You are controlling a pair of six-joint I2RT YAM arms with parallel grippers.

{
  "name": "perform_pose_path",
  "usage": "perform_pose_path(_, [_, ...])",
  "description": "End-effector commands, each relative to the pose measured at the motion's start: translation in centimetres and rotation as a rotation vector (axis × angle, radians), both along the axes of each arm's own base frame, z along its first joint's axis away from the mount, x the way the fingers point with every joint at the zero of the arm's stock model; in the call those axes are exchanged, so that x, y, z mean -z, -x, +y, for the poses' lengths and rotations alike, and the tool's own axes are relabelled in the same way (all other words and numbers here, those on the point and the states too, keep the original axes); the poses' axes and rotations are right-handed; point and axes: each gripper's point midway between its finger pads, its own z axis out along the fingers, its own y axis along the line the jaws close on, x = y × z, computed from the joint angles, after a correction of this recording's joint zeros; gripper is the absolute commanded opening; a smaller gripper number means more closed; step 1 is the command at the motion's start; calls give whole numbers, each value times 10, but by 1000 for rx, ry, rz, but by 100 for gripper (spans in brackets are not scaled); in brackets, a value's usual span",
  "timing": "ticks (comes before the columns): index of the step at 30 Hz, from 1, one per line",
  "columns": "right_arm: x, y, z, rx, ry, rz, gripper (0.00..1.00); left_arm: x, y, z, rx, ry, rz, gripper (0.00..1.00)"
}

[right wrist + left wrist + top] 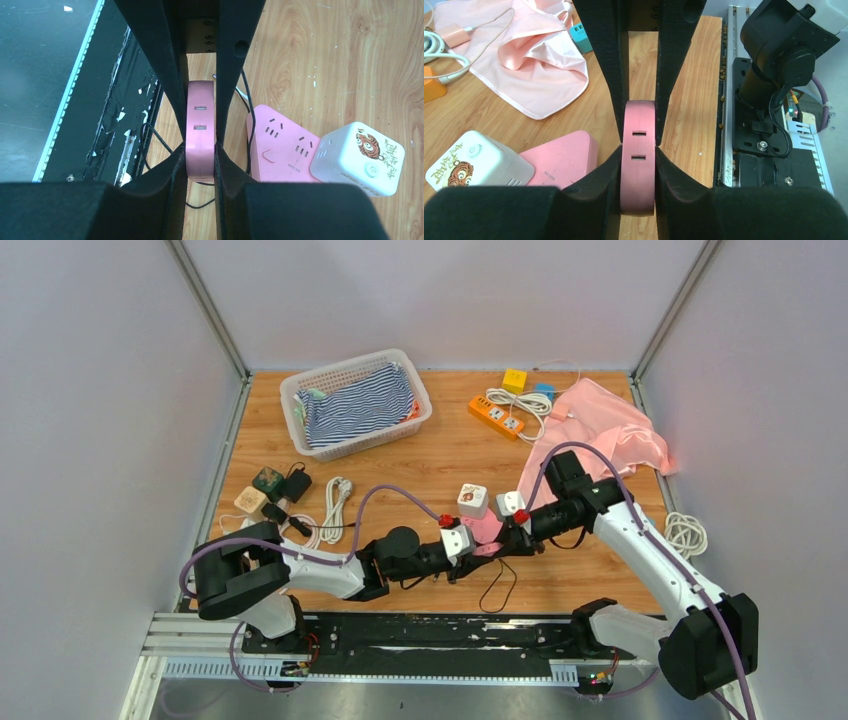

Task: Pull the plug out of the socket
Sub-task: Place the plug at the center of the board.

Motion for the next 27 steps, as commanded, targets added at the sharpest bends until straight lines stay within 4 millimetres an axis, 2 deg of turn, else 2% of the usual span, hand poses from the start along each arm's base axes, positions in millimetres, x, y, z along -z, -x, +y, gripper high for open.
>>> perform_pose_path(1, [-9, 5, -2, 3, 4, 34, 0, -2, -15, 1, -76, -1, -7, 36])
perform_pose_path(4, [-9, 4, -3, 5, 12, 31, 0, -3, -15, 2, -83, 2, -6, 58])
perform_pose_path(5, [-9, 4, -3, 5, 13, 31, 0, -3, -15, 2, -79, 1, -6, 61])
perform_pose_path(10, [-7, 3, -4, 5, 22, 30, 0, -3, -11, 2, -59, 4, -6, 69])
perform_pose_path(13, [-7, 3, -5, 7, 28, 28, 0, -8, -9, 5, -56, 30, -23, 77])
perform_pose_path(20, [-6, 1, -6, 10, 40, 21, 0, -23, -4, 25, -70, 151, -76, 93])
perform_pose_path(27, [-6, -1, -7, 18, 44, 16, 0, -27, -4, 29, -81, 178, -71, 97])
